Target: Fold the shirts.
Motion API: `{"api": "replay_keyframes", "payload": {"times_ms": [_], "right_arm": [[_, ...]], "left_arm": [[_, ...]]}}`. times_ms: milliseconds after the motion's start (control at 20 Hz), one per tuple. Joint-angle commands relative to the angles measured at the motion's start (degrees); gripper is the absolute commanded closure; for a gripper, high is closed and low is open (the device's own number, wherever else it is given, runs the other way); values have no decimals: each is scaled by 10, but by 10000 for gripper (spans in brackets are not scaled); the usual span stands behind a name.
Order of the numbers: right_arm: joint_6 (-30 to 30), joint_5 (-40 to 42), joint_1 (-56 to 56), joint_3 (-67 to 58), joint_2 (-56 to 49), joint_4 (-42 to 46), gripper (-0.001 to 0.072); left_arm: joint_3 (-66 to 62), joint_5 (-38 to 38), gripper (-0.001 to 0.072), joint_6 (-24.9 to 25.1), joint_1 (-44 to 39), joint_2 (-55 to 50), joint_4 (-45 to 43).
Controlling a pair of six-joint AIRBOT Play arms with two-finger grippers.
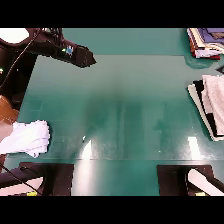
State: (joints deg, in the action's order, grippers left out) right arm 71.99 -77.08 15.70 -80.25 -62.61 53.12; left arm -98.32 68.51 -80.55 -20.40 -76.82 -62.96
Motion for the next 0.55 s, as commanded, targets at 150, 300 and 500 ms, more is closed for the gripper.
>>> {"api": "replay_keyframes", "payload": {"times_ms": [150,300,500], "right_arm": [[-1,39,-163,-9,0,-5,700],[-1,37,-174,-9,0,-5,699],[-1,31,-173,-9,0,-5,699]], "left_arm": [[0,-6,684,0,0,0,1],[0,-6,684,0,0,0,1],[0,-6,684,0,0,0,1]]}}
